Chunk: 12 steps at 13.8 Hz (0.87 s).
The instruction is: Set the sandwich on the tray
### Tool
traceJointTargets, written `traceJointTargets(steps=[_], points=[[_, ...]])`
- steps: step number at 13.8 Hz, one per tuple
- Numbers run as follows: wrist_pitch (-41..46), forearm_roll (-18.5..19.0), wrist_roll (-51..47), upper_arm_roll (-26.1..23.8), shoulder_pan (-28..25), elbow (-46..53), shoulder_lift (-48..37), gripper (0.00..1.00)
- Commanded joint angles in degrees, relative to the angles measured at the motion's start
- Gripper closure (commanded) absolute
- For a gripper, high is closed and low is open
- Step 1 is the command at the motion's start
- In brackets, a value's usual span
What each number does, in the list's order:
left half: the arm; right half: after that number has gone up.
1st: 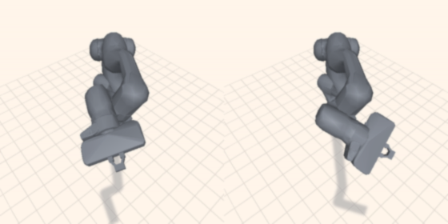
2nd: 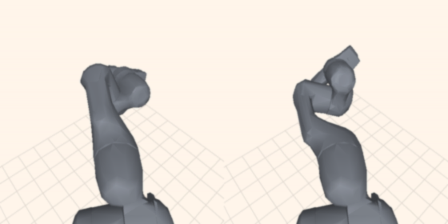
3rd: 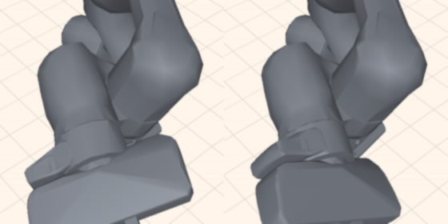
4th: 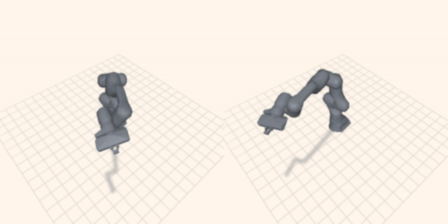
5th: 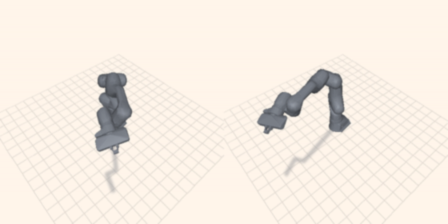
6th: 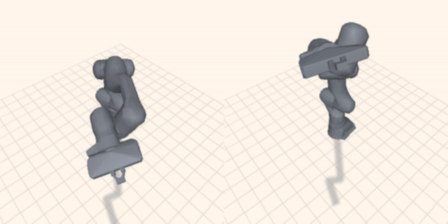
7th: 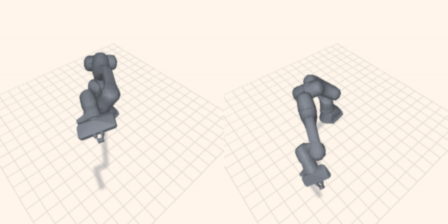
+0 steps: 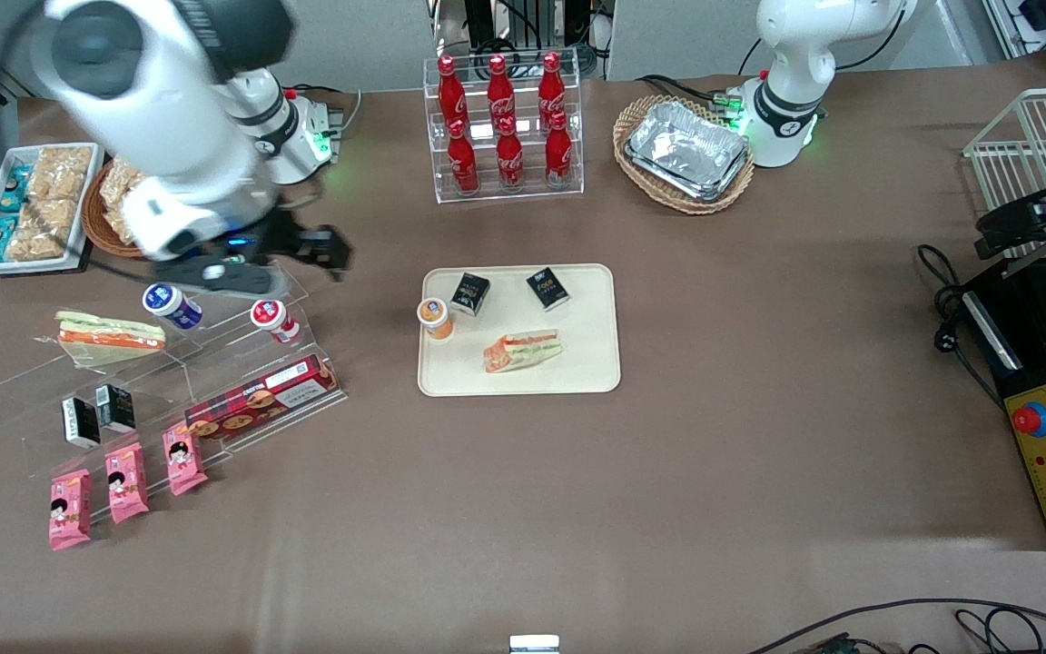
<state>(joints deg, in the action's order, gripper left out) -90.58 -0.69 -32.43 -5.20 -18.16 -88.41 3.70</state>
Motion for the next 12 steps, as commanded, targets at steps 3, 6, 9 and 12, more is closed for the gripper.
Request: traceJointTargets(steps=[3, 6, 9, 12], points=[[-0.1, 0.8, 16.8, -0.6, 14.2, -6.4, -5.8, 0.00], [-1.3, 1.0, 25.6, -0.5, 21.4, -5.0, -5.0, 0.00], [-1.4, 0.9, 26.4, 0.0, 21.4, -2.8, -4.0, 0.00], [-0.8, 0.7, 25.7, -0.2, 21.4, -2.7, -4.3, 0.00]])
